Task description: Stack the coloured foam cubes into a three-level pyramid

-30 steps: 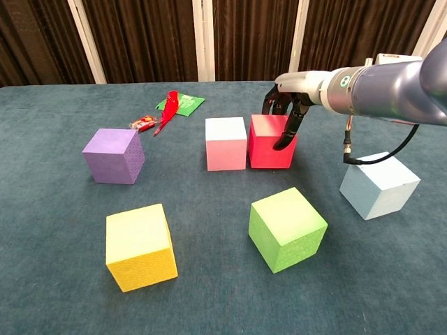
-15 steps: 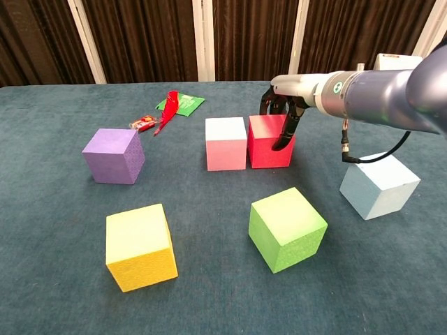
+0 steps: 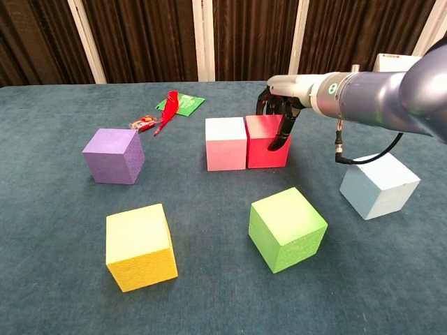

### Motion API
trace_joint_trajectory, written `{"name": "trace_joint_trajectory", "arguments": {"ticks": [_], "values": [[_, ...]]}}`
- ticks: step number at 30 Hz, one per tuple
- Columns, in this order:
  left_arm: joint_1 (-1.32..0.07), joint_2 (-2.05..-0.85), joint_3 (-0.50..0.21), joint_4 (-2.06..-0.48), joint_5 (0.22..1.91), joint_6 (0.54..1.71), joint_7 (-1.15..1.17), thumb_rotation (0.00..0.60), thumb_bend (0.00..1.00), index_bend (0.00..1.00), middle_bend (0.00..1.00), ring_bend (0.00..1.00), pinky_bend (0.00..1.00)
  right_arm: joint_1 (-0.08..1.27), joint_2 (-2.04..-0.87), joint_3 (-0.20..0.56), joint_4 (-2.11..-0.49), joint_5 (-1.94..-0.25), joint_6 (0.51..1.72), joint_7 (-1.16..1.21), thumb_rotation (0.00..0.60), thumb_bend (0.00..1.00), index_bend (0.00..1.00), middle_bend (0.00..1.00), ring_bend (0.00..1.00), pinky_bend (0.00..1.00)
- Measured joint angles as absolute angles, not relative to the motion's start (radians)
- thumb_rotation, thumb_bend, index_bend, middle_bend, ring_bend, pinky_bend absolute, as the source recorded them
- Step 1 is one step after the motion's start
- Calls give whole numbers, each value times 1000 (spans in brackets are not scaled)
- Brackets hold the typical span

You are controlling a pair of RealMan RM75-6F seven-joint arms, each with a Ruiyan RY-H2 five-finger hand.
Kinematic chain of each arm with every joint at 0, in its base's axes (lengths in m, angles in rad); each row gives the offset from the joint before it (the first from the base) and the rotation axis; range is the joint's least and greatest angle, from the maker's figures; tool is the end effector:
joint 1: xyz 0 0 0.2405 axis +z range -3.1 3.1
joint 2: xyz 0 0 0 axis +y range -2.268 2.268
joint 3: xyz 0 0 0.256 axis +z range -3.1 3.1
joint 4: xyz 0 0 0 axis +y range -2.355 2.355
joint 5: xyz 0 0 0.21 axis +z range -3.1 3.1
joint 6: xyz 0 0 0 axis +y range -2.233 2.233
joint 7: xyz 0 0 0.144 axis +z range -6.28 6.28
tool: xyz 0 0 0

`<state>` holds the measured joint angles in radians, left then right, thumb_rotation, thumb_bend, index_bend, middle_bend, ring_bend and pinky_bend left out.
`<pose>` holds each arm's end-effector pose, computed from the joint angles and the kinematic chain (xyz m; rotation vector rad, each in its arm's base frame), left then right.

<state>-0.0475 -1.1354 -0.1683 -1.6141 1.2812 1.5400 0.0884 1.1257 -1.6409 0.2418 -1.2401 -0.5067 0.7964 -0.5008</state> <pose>-0.3324 0.1882 0.1897 -1.1016 -0.8472 -0.8211 -0.0815 -0.4306 -0.0348 1.7845 -1.0923 0.7764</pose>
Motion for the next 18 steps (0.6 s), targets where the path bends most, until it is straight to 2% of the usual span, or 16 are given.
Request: {"name": "trace_joint_trajectory", "arguments": {"ticks": [18], "values": [[-48,-1136,-170,-1614,1278,1540,89,600,378,100,0,0,0,1140,-1660,250,-1216,-467,792,-534,600,190,406,415,221,0]]}}
